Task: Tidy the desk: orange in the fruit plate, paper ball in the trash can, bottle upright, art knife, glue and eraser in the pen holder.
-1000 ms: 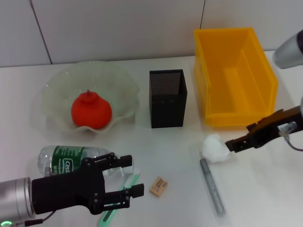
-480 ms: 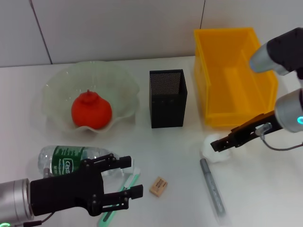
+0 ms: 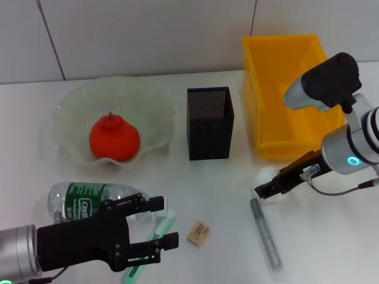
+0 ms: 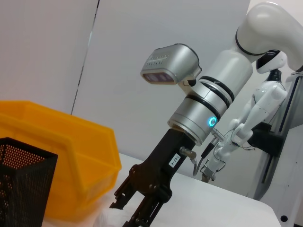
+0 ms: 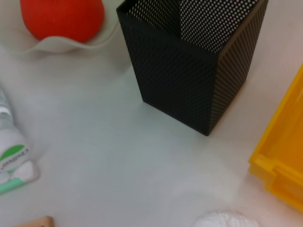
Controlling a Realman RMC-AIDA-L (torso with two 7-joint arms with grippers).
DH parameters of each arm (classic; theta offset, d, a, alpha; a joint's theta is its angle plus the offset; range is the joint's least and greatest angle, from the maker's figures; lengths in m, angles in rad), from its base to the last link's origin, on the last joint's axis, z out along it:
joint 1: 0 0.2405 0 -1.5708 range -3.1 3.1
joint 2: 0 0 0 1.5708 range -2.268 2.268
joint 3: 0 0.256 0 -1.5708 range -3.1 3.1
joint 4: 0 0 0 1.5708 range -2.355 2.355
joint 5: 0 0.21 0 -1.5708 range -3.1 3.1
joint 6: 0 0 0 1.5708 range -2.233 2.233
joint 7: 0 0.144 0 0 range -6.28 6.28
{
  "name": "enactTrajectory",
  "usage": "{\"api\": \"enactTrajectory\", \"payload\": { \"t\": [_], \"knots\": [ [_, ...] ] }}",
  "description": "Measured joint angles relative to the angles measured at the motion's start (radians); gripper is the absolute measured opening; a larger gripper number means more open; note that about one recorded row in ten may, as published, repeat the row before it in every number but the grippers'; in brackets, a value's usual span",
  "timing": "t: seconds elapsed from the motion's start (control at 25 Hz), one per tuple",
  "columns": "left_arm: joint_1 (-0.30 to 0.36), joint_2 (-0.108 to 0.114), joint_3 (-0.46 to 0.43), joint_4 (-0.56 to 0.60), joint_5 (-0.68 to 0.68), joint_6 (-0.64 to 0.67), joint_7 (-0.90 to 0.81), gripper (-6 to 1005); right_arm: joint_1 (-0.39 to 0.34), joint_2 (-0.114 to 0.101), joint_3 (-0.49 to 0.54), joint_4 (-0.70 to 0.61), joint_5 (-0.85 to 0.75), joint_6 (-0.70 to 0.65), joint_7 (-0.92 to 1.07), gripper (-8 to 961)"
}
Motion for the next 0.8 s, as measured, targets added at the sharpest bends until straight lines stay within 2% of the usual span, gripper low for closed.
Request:
{"api": "enactTrajectory", "payload": {
  "t": [0.2, 0.4, 0.52, 0.64, 0.68, 0.8],
  "knots": [
    [0.001, 0.000, -0.001, 0.000, 0.000, 0.000, 0.000, 782, 0.005, 0.000, 0.012, -0.008, 0.003, 0.000, 0.000, 707],
    [0.000, 0.000, -0.003, 0.000, 0.000, 0.000, 0.000, 782, -0.018, 0.000, 0.014, 0.092, 0.010, -0.054, 0.008, 578],
    [-0.001, 0.000, -0.003, 0.000, 0.000, 0.000, 0.000, 782, -0.024, -0.001, 0.024, 0.141, 0.025, -0.093, 0.008, 567],
    [-0.001, 0.000, -0.003, 0.000, -0.001, 0.000, 0.000, 782, -0.032, -0.002, 0.075, 0.213, 0.087, -0.163, 0.005, 557],
    [-0.001, 0.000, -0.003, 0.001, -0.002, 0.001, 0.000, 782, -0.038, -0.003, 0.131, 0.257, 0.152, -0.212, -0.011, 556],
    [-0.001, 0.000, -0.003, 0.002, -0.004, 0.001, 0.000, 782, -0.043, -0.005, 0.189, 0.298, 0.189, -0.239, -0.037, 555]
  ]
}}
